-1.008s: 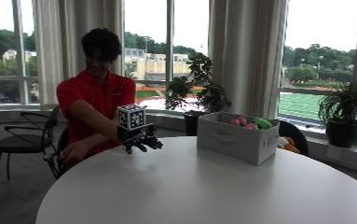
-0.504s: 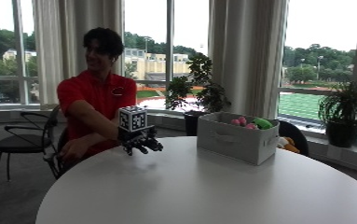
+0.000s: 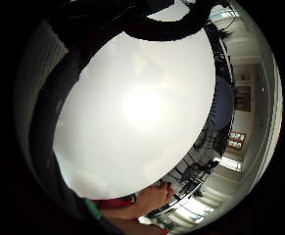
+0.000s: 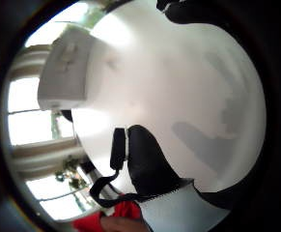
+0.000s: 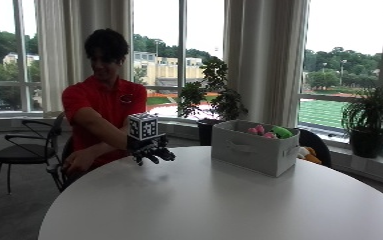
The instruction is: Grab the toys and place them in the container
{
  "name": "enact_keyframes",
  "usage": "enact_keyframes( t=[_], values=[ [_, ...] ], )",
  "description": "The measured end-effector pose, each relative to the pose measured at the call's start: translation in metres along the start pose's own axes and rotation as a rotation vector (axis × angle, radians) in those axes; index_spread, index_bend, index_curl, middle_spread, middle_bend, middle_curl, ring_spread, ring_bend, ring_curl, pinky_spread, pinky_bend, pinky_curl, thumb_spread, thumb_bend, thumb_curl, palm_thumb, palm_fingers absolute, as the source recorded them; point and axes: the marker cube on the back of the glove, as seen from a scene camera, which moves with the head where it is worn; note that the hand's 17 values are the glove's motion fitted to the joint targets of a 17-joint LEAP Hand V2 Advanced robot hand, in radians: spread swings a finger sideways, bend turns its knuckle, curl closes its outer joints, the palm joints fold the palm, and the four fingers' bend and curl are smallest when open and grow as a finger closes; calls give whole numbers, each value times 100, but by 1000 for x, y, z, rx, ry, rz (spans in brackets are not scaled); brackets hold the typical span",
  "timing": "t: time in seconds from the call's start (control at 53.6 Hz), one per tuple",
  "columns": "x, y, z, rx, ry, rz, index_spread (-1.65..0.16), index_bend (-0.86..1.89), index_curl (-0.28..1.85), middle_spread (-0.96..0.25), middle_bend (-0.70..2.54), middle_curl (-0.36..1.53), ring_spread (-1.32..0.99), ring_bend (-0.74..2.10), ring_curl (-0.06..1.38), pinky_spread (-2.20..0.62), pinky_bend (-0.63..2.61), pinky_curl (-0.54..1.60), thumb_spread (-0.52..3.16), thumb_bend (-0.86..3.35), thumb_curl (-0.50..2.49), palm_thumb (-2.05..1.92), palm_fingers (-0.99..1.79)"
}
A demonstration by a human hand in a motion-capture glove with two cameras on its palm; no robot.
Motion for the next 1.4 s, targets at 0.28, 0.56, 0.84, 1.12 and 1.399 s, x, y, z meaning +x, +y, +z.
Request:
enact_keyframes(
  t=[0.28,0.56,0.84,1.12,1.399],
  values=[
    [-2,-1,7,-6,-29,0,-43,21,44,-11,13,21,-5,15,14,10,68,35,110,-6,24,-7,-12],
    [-9,3,9,0,-38,-24,-43,21,44,-11,14,21,-6,15,14,10,68,35,111,-6,24,-7,-12],
    [-3,1,12,-1,-43,-17,-43,21,44,-12,13,21,-6,15,14,10,71,36,110,-6,24,-7,-11],
    [4,0,7,28,-22,-11,-43,21,44,-12,14,21,-6,16,14,10,74,36,110,-6,24,-7,-11],
    [-2,-2,-3,59,-44,-19,-44,22,44,-12,14,21,-6,16,14,10,74,36,109,-6,24,-8,-11]
  ],
)
